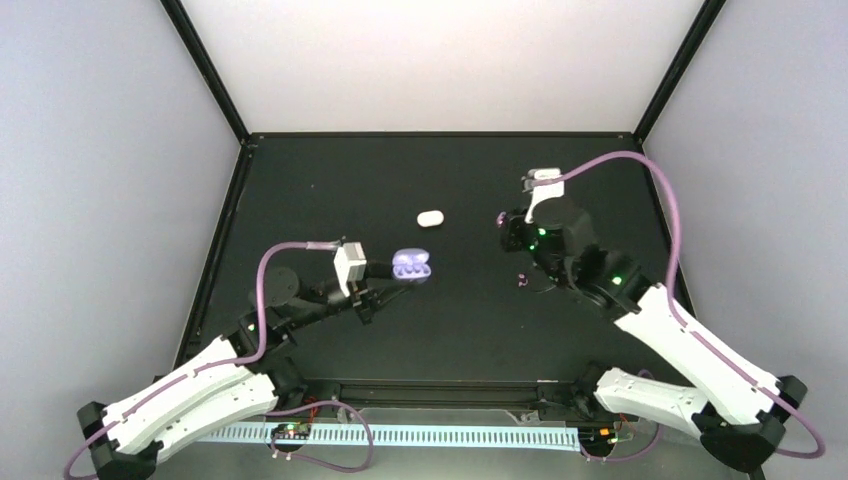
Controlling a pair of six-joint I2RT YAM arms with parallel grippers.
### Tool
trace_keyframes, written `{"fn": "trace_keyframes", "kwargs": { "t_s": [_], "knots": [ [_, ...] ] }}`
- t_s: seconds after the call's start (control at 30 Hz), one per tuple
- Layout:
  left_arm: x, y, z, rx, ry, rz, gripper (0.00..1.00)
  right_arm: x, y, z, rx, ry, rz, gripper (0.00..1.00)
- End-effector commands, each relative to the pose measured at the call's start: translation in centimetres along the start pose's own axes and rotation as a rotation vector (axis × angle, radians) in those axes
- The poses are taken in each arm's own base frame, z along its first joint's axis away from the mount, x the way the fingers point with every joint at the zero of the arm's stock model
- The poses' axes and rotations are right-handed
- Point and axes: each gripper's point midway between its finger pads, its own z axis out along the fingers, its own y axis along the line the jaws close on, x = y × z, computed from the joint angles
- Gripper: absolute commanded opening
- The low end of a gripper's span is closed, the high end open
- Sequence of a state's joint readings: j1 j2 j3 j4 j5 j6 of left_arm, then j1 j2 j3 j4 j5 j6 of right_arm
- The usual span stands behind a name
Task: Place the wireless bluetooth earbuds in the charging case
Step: Pick up the earbud from the center of the board, then place the earbud in the charging case.
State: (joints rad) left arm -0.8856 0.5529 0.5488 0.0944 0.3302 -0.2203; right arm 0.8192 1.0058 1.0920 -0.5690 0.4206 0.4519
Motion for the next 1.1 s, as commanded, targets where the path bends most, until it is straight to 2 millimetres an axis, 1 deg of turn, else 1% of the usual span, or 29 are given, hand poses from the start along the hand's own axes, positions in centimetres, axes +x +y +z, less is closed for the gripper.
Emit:
{"fn": "trace_keyframes", "kwargs": {
  "t_s": [0.0,0.13,0.2,0.33,0.4,0.47,0.5,0.53,0.6,0.67,0.83,0.9,1.07],
  "knots": [
    [-7.6,0.9,1.9,-0.069,-0.204,0.081,0.02,-5.2,-2.0,-3.9,0.098,-0.144,-0.082,0.01],
    [-10.2,1.1,5.1,-0.05,-0.228,0.115,0.01,-8.9,-2.1,-6.7,0.105,-0.224,-0.131,0.01],
    [-11.4,1.3,6.6,-0.04,-0.252,0.125,0.02,-10.3,-2.3,-8.0,0.112,-0.259,-0.153,0.01],
    [-13.2,1.7,9.0,-0.025,-0.313,0.137,0.02,-12.9,-2.6,-10.4,0.119,-0.331,-0.169,0.01],
    [-13.9,1.9,10.2,-0.018,-0.336,0.138,0.01,-14.2,-1.8,-11.6,0.094,-0.363,-0.166,0.01],
    [-14.5,2.1,11.2,-0.013,-0.348,0.139,0.02,-15.0,-0.6,-12.1,0.063,-0.376,-0.174,0.01],
    [-14.3,2.3,11.8,-0.01,-0.345,0.139,0.02,-15.4,-0.1,-12.3,0.051,-0.384,-0.178,0.01],
    [-14.6,2.3,12.0,-0.005,-0.352,0.142,0.02,-15.6,0.5,-12.5,0.034,-0.39,-0.188,0.01],
    [-15.0,2.1,12.3,0.005,-0.364,0.152,0.01,-16.1,1.8,-12.9,0.003,-0.415,-0.221,0.01],
    [-15.0,2.0,12.2,0.01,-0.371,0.17,0.02,-16.2,3.2,-13.4,-0.037,-0.45,-0.259,0.01],
    [-14.2,1.9,10.8,-0.007,-0.383,0.213,0.01,-15.4,6.3,-14.2,-0.166,-0.54,-0.331,0.01],
    [-13.9,1.8,10.2,-0.016,-0.388,0.23,0.02,-15.1,6.8,-14.8,-0.207,-0.595,-0.334,0.01],
    [-13.4,2.0,8.6,-0.058,-0.392,0.268,0.02,-14.8,7.1,-15.8,-0.228,-0.715,-0.342,0.01]
  ]
}}
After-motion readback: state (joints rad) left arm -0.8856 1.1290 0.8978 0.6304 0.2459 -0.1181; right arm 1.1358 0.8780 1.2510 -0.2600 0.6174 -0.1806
